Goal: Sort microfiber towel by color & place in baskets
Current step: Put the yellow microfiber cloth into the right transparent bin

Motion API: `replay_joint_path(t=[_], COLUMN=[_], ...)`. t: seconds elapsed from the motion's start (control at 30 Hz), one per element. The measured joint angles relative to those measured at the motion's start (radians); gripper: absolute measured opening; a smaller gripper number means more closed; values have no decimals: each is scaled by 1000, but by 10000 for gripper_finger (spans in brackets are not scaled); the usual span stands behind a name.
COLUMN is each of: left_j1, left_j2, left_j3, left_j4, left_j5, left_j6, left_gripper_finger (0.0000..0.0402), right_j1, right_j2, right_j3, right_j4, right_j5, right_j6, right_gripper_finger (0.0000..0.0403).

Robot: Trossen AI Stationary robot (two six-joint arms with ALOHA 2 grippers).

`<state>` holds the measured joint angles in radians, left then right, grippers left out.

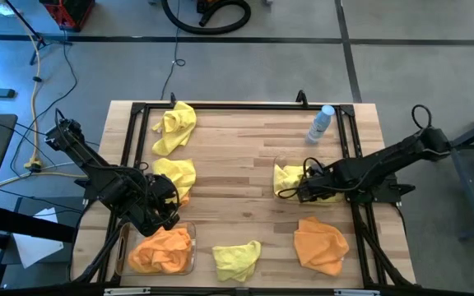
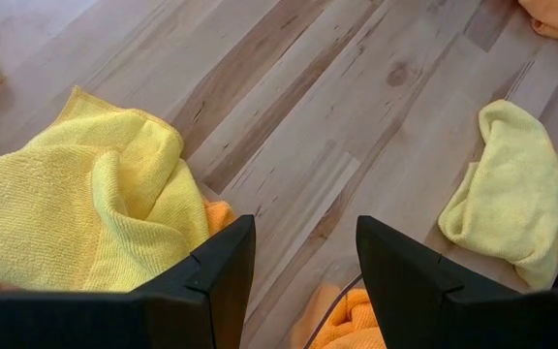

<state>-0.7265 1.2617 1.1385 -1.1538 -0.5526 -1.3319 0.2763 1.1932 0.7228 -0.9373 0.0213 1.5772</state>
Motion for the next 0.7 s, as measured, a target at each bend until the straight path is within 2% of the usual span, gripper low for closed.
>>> replay_joint_path(t=[0.3,0.43,0.53,0.7], left_j1=[0,0,0,0], left_j2=[0,0,0,0], left_j3=[0,0,0,0], left_j4=[0,0,0,0], left_j5=[0,0,0,0], left_j6=[0,0,0,0], left_gripper_finger=[170,170,170,170], right_j1=[0,-3,-20,-78], right_j2=[-24,-24,-18,26], right_j3=[266,357,369,269], right_j4=[-304,-365,-361,-280], right_j5=[40,157,256,209], right_j6=[-15,-12,-16,-80], right_gripper_finger=[144,144,144,144])
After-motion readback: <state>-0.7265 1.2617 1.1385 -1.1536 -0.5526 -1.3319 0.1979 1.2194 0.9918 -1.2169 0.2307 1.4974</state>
